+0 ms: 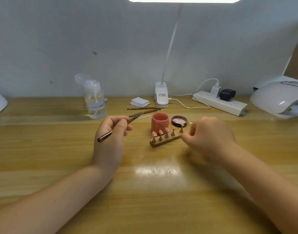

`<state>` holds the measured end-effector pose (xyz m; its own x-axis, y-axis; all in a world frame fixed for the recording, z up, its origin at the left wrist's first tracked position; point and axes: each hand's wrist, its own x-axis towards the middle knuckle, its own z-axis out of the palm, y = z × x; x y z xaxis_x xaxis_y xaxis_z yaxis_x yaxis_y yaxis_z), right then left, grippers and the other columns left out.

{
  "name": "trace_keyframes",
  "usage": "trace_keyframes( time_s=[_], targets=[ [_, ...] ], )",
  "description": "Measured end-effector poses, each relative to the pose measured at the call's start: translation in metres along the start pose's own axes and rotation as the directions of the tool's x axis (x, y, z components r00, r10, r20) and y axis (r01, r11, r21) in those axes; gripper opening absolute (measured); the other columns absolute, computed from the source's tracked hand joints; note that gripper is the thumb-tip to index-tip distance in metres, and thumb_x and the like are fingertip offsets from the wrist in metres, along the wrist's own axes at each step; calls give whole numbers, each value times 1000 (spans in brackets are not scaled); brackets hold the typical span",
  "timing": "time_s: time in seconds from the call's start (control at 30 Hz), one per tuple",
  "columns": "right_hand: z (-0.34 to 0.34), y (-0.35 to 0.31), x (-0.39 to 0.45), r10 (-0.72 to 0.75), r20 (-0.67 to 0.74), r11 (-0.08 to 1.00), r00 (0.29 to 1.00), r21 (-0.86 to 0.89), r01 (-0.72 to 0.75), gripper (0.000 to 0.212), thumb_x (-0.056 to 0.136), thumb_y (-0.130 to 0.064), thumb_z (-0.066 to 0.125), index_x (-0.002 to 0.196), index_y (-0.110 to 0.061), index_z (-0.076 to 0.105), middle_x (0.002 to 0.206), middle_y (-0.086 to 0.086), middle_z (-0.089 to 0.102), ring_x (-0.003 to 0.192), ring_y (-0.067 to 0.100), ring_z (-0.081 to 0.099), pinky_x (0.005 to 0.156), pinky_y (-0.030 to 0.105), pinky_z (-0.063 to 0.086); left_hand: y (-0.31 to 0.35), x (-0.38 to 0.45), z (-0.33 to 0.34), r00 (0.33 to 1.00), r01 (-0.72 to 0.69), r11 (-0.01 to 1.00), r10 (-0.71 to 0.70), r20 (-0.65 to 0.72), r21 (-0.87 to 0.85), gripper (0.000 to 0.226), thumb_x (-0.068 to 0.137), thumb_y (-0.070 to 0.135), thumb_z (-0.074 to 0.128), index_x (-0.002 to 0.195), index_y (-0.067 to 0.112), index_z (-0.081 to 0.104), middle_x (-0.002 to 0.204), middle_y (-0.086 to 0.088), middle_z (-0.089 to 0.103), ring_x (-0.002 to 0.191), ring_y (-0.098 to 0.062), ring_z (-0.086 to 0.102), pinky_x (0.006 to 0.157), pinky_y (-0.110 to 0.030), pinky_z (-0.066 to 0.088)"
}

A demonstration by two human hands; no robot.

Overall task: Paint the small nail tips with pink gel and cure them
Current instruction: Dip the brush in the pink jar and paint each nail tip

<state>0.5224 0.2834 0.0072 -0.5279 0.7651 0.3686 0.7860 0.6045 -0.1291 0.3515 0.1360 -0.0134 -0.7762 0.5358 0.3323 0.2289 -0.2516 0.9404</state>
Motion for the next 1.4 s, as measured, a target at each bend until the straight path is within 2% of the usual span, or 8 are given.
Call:
trace_keyframes(
  time_s=[0.2,0.37,0.57,0.73,0.97,1.23,1.33,1.4],
  targets=[
    [18,21,7,64,65,988,996,137,-72,24,83,-43,56,98,-30,70,85,-5,66,82,17,59,64,30,52,0,0,-1,1000,29,1000,-29,4,1,16,97,13,50,91,19,65,78,4,67,66,4,57,59,-4,42],
    [29,18,10,10,110,994,994,103,-21,36,85,-48,52,119,-41,61,103,-9,65,96,15,58,60,25,42,-1,3,-1,997,73,997,-73,-6,9,16,97,15,51,93,18,66,80,3,68,65,5,58,57,-5,42],
    [19,27,12,-70,173,975,982,221,31,24,75,-59,57,90,-41,64,74,-14,54,70,6,49,54,25,35,-2,3,-3,996,92,996,-91,-10,19,16,97,17,51,93,20,67,78,6,69,66,4,59,55,-5,43],
    [13,31,9,-157,268,948,950,312,69,27,72,-66,60,93,-50,64,75,-11,59,72,8,54,56,27,38,-3,5,-3,991,124,992,-124,-39,-5,17,97,17,51,91,20,67,75,7,69,66,2,59,55,-6,43],
    [-6,31,5,-304,219,786,927,608,114,44,52,-62,74,75,-25,77,57,-1,51,52,9,38,49,27,28,9,11,-2,988,135,988,-140,-65,-77,19,97,20,50,90,23,67,69,12,69,74,-8,60,67,-23,42],
    [-73,84,18,-91,-46,756,995,647,100,38,53,-56,78,69,-21,76,55,13,54,49,13,40,46,24,32,41,0,27,989,68,980,-42,142,-186,27,96,12,49,80,19,70,70,0,71,65,-8,61,68,-29,43],
    [-83,141,13,138,-73,750,988,659,-56,36,52,-45,83,68,-14,73,50,4,45,51,16,40,54,29,34,38,-9,62,925,253,942,-169,342,-220,26,94,12,51,79,13,73,69,-5,70,62,-12,59,63,-28,44],
    [-82,180,2,280,-79,753,957,636,-168,32,56,-38,83,66,-10,70,49,-4,46,49,13,40,55,26,34,34,-13,94,811,469,852,-313,494,-231,23,92,13,52,81,8,72,67,-6,68,56,-12,57,54,-24,44]
  ],
)
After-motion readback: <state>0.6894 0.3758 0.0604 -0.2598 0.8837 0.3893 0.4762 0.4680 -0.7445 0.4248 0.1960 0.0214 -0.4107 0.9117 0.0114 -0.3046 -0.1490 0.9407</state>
